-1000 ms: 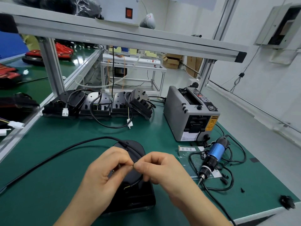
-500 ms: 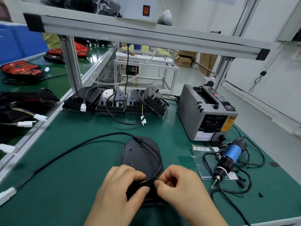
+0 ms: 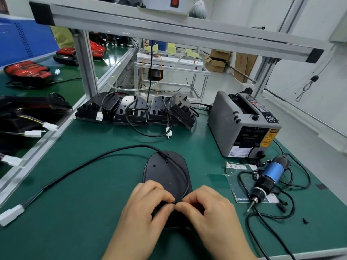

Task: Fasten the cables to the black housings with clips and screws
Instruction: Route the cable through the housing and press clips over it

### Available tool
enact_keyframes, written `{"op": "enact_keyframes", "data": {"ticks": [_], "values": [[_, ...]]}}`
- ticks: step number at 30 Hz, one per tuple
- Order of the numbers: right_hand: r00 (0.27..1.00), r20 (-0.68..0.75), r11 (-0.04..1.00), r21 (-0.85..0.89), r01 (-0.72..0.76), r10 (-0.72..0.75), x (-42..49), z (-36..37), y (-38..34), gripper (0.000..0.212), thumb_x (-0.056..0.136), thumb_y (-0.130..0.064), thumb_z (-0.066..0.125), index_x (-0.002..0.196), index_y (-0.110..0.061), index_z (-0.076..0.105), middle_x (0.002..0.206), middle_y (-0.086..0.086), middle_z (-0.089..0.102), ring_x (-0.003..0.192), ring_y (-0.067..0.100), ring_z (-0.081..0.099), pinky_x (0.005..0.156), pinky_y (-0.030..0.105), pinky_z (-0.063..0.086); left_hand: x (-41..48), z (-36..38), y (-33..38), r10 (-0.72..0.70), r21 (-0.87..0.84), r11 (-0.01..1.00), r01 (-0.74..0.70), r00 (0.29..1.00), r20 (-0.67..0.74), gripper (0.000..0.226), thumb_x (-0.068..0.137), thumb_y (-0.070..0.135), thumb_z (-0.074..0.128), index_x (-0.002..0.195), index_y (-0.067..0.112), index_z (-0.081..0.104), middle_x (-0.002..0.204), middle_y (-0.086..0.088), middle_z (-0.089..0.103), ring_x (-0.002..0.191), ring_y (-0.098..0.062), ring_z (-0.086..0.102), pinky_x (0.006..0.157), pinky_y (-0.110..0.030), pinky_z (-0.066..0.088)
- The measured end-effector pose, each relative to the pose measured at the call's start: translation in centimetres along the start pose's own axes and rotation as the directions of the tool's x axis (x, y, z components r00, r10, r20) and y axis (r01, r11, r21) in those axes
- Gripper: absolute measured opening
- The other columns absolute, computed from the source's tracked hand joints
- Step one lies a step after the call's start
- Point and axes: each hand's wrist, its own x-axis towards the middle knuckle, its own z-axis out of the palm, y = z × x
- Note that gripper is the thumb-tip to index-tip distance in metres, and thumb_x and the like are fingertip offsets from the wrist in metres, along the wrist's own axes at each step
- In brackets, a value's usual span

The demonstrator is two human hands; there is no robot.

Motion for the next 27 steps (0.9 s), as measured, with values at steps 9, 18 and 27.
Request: {"op": "enact_keyframes", "data": {"ticks": [9, 18, 27], "values": [[0.985, -0.045, 0.985, -0.064, 0.162, -0.165, 1.4, -0.8, 0.5, 0.032, 0.065, -0.059, 0.063, 0.081, -0.031, 0.062, 0.084, -0.020, 0.053, 0.085, 0.001, 0.048, 0.073, 0.023, 0.042, -0.2, 0.3, 0.1, -0.018, -0.019, 1.000, 0.018, 0.999, -0.029, 0.006, 0.078, 0.033, 0.060, 0.077, 0.028, 0.064, 0.087, 0.020, 0.050, 0.088, -0.002, 0.048, 0.076, -0.009, 0.035], [0.859, -0.061, 0.831, -0.298, 0.470, -0.508, 1.4, -0.9, 1.2, 0.021, 0.081, -0.037, 0.061, 0.093, -0.026, 0.073, 0.090, -0.003, 0.060, 0.081, 0.020, 0.055, 0.064, 0.036, 0.049, -0.3, 0.5, 0.0, -0.006, -0.011, 1.000, 0.005, 0.999, -0.051, 0.009, 0.079, 0.037, 0.055, 0.078, 0.030, 0.062, 0.086, 0.019, 0.050, 0.087, -0.001, 0.048, 0.076, -0.009, 0.035], [0.792, -0.160, 0.800, -0.256, 0.543, -0.589, 0.9, -0.3, 1.4, 0.018, 0.087, -0.024, 0.062, 0.088, -0.011, 0.076, 0.081, 0.003, 0.062, 0.071, 0.021, 0.054, 0.063, 0.027, 0.046, -0.2, 0.3, 0.0, 0.000, -0.013, 1.000, -0.001, 0.999, -0.032, 0.009, 0.080, 0.037, 0.056, 0.078, 0.030, 0.061, 0.086, 0.020, 0.050, 0.086, -0.003, 0.049, 0.075, -0.012, 0.037]]}}
